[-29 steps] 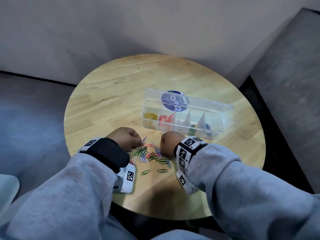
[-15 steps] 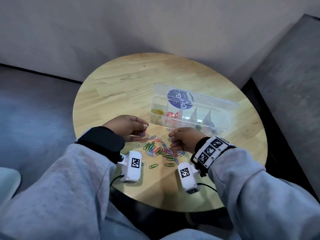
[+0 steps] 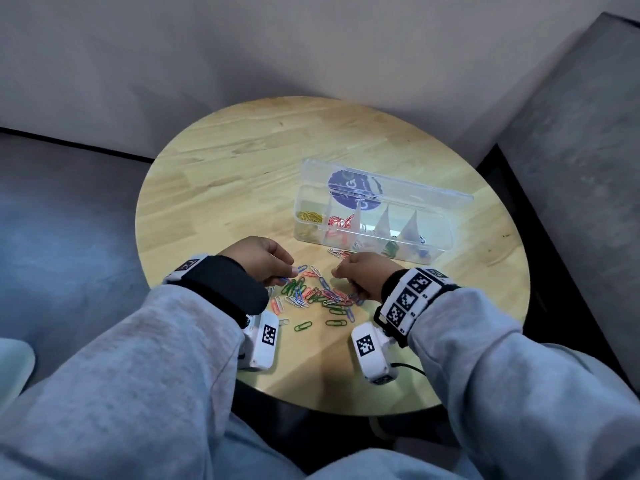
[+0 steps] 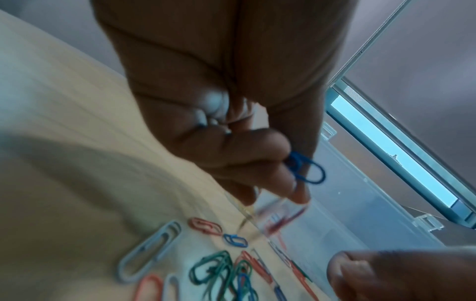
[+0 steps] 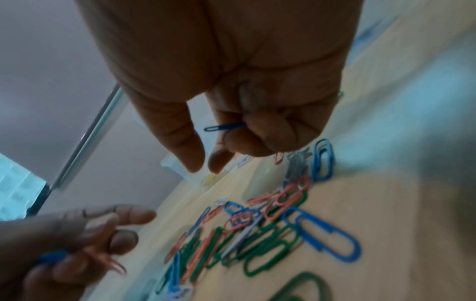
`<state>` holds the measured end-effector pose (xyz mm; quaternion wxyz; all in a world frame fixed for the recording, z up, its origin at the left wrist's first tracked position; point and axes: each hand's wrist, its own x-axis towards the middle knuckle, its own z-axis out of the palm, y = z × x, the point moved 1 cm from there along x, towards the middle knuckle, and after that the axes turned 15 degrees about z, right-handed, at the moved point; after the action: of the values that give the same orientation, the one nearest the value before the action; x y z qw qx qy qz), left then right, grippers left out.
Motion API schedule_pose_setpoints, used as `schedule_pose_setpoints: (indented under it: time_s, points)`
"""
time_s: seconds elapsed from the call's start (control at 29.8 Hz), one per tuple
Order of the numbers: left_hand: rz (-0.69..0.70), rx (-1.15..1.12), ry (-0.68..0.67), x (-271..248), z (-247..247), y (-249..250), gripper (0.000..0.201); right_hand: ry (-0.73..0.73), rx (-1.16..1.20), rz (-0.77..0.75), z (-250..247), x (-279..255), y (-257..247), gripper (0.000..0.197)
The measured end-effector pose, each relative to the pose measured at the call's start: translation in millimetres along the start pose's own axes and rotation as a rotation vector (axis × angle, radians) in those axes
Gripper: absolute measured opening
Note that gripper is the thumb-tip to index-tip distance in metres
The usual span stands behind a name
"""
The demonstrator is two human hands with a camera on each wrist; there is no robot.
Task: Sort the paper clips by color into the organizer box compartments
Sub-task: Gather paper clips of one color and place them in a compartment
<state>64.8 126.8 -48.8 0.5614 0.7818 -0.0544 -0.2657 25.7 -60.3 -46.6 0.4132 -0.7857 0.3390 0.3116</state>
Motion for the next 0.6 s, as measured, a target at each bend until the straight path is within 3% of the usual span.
schedule_pose_setpoints:
  time_s: [0.17,0.34,0.4,0.47,0.54,0.6]
  points:
    - [0.010,0.076,-0.003,-0.3,1.0,-0.2,0.014,0.212,-0.418,-0.087,9.6,-5.6,-9.2,0.023]
    - [-0.111,-0.104,-0.021,-0.7,7.6,0.9,0.028,0.255,-0.628,-0.109,21.4,-5.3,-18.0,0.020]
    - [-0.173,-0.190,-0.023,-0.3,9.2,1.8,0.031,0.262,-0.671,-0.105,23.6,-3.0,-19.5,0.023]
    - [-0.168,-0.211,-0.009,2.0,8.3,1.6,0.022,0.261,-0.685,-0.104,24.0,-0.9,-19.3,0.023]
    - [-0.121,-0.152,0.006,4.7,5.9,1.2,0.010,0.262,-0.638,-0.120,21.5,0.0,-18.1,0.021]
    - [-0.067,0.001,-0.016,7.2,3.5,1.8,0.011,0.257,-0.528,-0.127,17.5,1.2,-15.1,0.026]
